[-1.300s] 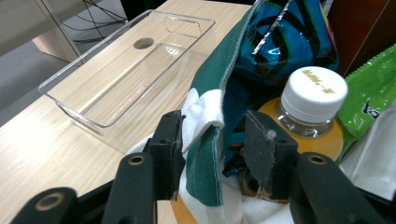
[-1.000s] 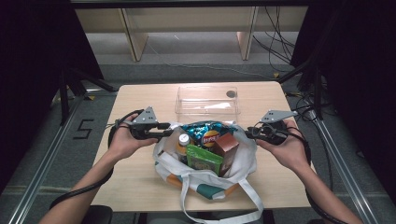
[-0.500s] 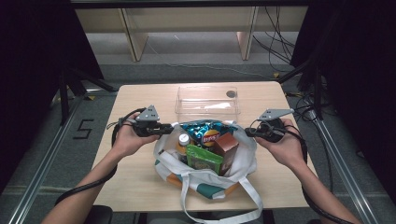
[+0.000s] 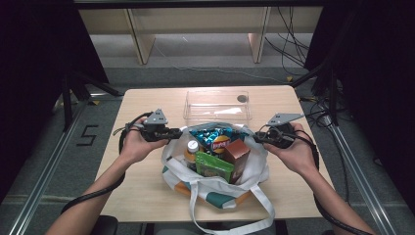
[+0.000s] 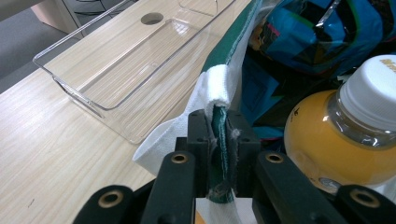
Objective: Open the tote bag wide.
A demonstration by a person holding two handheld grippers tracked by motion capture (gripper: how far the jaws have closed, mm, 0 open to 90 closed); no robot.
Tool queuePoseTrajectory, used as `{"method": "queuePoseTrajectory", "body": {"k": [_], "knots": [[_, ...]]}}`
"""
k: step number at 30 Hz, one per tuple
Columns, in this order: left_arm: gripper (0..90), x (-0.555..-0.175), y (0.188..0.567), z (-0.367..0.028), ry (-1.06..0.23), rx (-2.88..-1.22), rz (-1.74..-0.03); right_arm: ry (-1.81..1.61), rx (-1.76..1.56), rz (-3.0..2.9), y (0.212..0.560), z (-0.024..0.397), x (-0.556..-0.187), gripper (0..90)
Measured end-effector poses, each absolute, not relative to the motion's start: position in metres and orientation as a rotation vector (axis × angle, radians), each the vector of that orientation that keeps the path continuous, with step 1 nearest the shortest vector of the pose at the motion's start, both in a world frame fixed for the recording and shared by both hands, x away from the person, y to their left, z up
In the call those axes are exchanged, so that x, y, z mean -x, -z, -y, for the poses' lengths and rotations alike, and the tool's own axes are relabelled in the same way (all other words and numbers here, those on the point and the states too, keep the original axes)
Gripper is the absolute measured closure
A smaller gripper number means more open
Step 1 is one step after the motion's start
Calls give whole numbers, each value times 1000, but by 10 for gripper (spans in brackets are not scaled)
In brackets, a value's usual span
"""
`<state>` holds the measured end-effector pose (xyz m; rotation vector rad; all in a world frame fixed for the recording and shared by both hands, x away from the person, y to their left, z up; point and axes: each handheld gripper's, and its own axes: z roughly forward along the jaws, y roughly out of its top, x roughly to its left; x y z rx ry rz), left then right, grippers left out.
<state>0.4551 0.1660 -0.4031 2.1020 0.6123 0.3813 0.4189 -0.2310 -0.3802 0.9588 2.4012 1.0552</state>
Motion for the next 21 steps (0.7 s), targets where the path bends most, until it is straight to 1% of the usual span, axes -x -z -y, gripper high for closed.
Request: {"method": "queuePoseTrajectory", "body": {"k": [1, 2, 3, 4, 7, 15, 21], "knots": [[810, -455, 403, -166, -382, -2101, -613, -1041, -962, -2402, 382, 231, -420, 816], [810, -456, 404, -166, -376, -2099, -614, -1037, -974, -2402, 384, 230, -421, 849], [810, -456, 404, -166, -376, -2099, -614, -1037, -974, -2402, 384, 230, -421, 849], [810, -457, 405, -166, -388, -2116, -609, -1026, -992, -2393, 385, 230, -422, 884], [810, -459, 407, -165, -388, -2119, -613, -1014, -1012, -2409, 386, 232, -425, 886], [813, -468, 427, -155, -384, -2119, -671, -985, -1072, -2400, 405, 232, -440, 886], [814, -472, 438, -153, -380, -2154, -707, -948, -1061, -2400, 417, 231, -448, 886]]}}
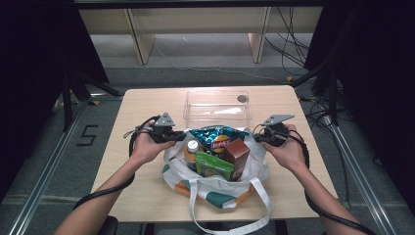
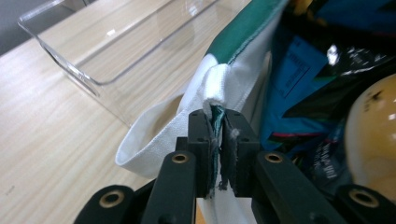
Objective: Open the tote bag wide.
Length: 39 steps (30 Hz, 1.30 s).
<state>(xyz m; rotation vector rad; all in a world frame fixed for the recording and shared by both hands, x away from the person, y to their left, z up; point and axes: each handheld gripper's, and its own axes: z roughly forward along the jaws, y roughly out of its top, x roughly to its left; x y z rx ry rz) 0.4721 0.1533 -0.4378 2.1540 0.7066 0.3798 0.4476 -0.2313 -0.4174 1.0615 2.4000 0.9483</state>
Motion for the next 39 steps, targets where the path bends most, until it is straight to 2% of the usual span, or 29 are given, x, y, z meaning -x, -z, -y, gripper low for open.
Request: {"method": "queuePoseTrajectory", "body": {"k": [5, 25, 27, 28, 30, 31, 33, 35, 36, 38, 39], "knots": [[855, -476, 450, -152, -375, -2159, -754, -942, -1063, -2390, 428, 232, -451, 887], [857, -476, 453, -151, -406, -2160, -764, -968, -1063, -2357, 444, 228, -454, 885], [836, -475, 450, -154, -409, -2136, -771, -992, -1104, -2380, 436, 230, -450, 822], [784, -474, 448, -156, -415, -2123, -779, -1037, -1108, -2359, 430, 235, -448, 779], [733, -471, 444, -159, -430, -2108, -765, -1072, -1093, -2339, 428, 237, -448, 759], [685, -466, 437, -165, -460, -2078, -784, -1132, -1087, -2292, 417, 241, -444, 707], [640, -462, 433, -168, -460, -2055, -788, -1172, -1089, -2264, 409, 244, -442, 691], [631, -458, 430, -171, -475, -2040, -780, -1181, -1071, -2256, 406, 245, -442, 679], [586, -455, 428, -173, -481, -2017, -797, -1217, -1060, -2206, 397, 247, -440, 656], [556, -453, 427, -178, -486, -1993, -803, -1254, -1055, -2190, 392, 247, -440, 641], [541, -451, 427, -181, -485, -1936, -829, -1262, -1068, -2185, 390, 246, -438, 634]]}}
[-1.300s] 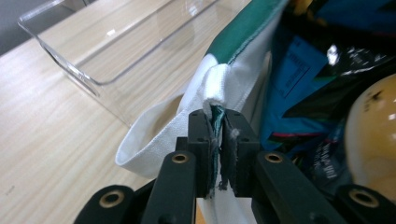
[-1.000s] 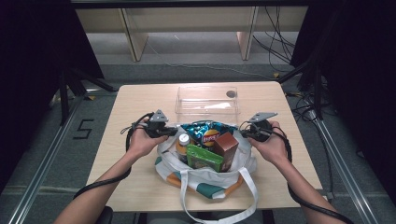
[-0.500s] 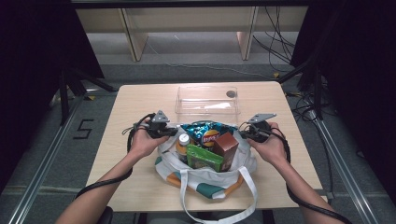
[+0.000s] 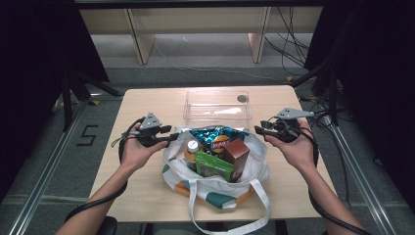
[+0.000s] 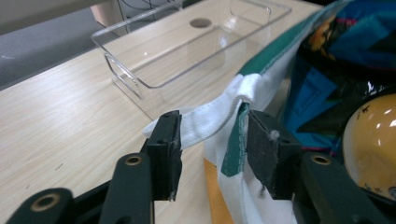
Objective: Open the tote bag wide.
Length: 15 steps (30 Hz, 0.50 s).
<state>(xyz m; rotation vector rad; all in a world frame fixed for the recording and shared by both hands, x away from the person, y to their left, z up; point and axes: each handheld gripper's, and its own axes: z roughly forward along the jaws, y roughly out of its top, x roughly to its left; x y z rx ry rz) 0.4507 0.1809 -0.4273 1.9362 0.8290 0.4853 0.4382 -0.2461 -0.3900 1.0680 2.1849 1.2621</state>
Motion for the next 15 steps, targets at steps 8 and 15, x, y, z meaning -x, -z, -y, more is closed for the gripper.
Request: {"method": "queuePoseTrajectory", "body": {"k": [8, 15], "knots": [[432, -457, 432, -191, -447, -1858, -880, -1280, -1032, -2165, 385, 243, -437, 615], [396, -457, 427, -192, -488, -1848, -883, -1308, -1053, -2144, 381, 245, -433, 608]]}}
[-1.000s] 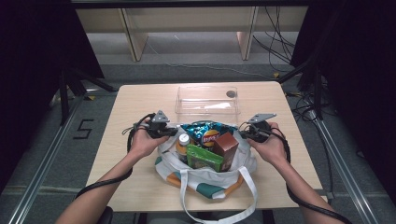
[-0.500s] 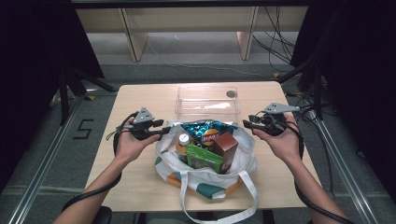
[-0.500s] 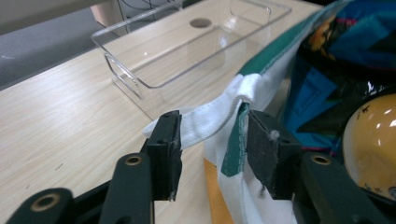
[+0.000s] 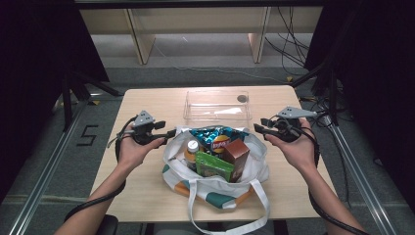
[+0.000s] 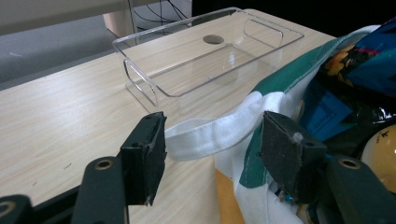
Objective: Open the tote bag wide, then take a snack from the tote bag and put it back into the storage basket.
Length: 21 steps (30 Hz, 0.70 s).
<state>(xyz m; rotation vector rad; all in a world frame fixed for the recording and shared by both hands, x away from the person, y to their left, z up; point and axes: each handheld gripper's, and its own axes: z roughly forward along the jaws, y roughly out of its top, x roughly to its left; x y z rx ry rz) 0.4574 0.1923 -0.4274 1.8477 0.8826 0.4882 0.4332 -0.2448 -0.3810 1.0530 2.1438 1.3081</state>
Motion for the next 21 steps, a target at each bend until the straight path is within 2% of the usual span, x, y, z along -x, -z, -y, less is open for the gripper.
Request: {"method": "queuePoseTrajectory", "body": {"k": [8, 21], "knots": [[361, -457, 426, -191, -500, -1842, -889, -1380, -991, -2114, 370, 246, -431, 565], [344, -458, 423, -190, -511, -1846, -883, -1571, -866, -2228, 356, 216, -420, 529]]}}
